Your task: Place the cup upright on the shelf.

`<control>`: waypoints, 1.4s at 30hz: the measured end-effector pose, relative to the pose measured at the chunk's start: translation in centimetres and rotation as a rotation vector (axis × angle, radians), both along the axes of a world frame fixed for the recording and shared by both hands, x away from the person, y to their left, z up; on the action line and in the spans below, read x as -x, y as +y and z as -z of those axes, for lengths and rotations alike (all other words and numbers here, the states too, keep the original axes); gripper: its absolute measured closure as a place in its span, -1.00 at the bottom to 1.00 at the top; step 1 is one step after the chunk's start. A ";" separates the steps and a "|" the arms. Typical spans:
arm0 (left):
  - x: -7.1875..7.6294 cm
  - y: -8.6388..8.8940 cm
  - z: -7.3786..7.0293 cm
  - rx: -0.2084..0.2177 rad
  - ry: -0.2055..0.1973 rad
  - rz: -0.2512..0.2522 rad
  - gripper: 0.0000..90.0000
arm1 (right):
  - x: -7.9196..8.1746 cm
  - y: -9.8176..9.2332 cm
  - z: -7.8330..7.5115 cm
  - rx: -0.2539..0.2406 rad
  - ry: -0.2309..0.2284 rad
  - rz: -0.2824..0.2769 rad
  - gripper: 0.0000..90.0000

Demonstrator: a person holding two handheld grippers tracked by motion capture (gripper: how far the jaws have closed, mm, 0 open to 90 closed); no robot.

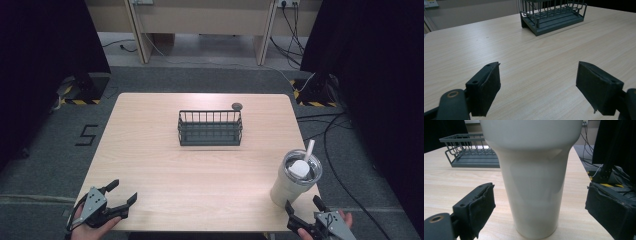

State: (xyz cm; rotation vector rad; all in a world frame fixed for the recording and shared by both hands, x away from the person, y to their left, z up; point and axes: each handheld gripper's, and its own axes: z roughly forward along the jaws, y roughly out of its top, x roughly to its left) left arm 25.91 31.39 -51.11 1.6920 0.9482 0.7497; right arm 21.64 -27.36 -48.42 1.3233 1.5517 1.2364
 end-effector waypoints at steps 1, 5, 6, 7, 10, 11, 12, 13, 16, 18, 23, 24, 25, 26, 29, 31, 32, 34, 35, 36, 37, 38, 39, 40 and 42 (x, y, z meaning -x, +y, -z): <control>0.0 0.0 0.0 0.000 0.000 0.000 -0.58 | 0.0 0.0 0.0 0.000 0.000 0.000 -0.80; 0.1 -0.1 0.0 -0.001 -0.006 0.003 -0.58 | -0.4 0.3 0.1 0.012 0.008 -0.006 -0.82; 0.1 -0.1 0.0 -0.001 -0.006 0.003 -0.58 | -0.5 0.3 0.1 0.016 0.007 -0.010 -0.83; 0.2 0.0 -0.1 -0.006 -0.009 0.001 -0.58 | -0.5 0.3 0.1 0.016 0.007 -0.010 -0.83; 0.2 -0.1 -0.1 0.001 -0.011 0.011 -0.58 | -1.0 0.7 0.1 0.019 0.010 -0.017 -0.84; 0.2 -0.1 -0.1 0.001 -0.011 0.011 -0.58 | -1.2 0.7 0.0 0.020 0.009 -0.017 -0.85; 0.3 -0.1 -0.1 0.000 -0.011 0.013 -0.58 | -1.2 0.7 0.0 0.020 0.009 -0.017 -0.85; 0.3 -0.1 -0.1 -0.001 -0.011 0.015 -0.58 | -1.5 0.8 -0.1 0.021 0.006 -0.019 -0.85; 0.2 -0.2 -0.1 -0.002 -0.008 0.015 -0.58 | -2.2 0.9 -0.3 0.027 0.000 -0.019 -0.87; 0.2 -0.1 -0.1 -0.002 -0.007 0.014 -0.58 | -3.0 1.0 -0.4 0.031 0.001 -0.024 -0.88; 0.2 -0.1 -0.1 -0.003 -0.008 0.014 -0.58 | -4.1 1.3 -0.5 0.035 -0.003 -0.030 -0.90; 0.2 -0.1 -0.1 -0.003 -0.009 0.014 -0.58 | -4.4 1.3 -0.5 0.039 -0.003 -0.027 -0.90; 0.3 -0.2 -0.1 -0.002 -0.009 0.015 -0.58 | -4.8 1.4 -0.5 0.039 -0.005 -0.026 -0.90; 0.3 -0.2 -0.1 -0.002 -0.009 0.015 -0.58 | -4.8 1.4 -0.5 0.039 -0.005 -0.026 -0.90; 0.3 -0.1 -0.1 -0.002 -0.009 0.014 -0.58 | -5.7 1.3 -0.5 0.042 -0.009 -0.026 -0.91; 0.2 -0.1 -0.1 -0.002 -0.009 0.015 -0.58 | -6.0 1.4 -0.5 0.047 -0.012 -0.030 -0.91; 0.2 -0.1 -0.1 -0.002 -0.008 0.015 -0.58 | -6.2 1.4 -0.5 0.050 -0.011 -0.032 -0.91; 0.2 -0.1 -0.1 -0.004 -0.007 0.016 -0.57 | -6.5 1.5 -0.5 0.053 -0.015 -0.035 -0.90; 0.2 -0.2 -0.1 -0.004 -0.007 0.017 -0.57 | -6.6 1.6 -0.5 0.051 -0.017 -0.036 -0.89; 0.2 -0.2 0.0 -0.005 -0.007 0.018 -0.57 | -6.7 1.6 -0.5 0.047 -0.025 -0.032 -0.88; 0.2 -0.2 0.0 -0.005 -0.007 0.019 -0.57 | -6.8 1.6 -0.4 0.047 -0.027 -0.035 -0.88; 0.2 -0.2 0.0 -0.005 -0.007 0.019 -0.57 | -6.9 1.6 -0.4 0.045 -0.027 -0.038 -0.88; 0.2 -0.2 0.0 -0.006 -0.005 0.020 -0.57 | -6.9 1.6 -0.4 0.045 -0.027 -0.038 -0.88; 0.2 -0.2 0.0 -0.007 -0.005 0.019 -0.57 | -7.0 1.6 -0.4 0.043 -0.031 -0.040 -0.88; 0.2 -0.2 0.0 -0.009 -0.003 0.020 -0.57 | -7.1 1.6 -0.3 0.039 -0.032 -0.045 -0.85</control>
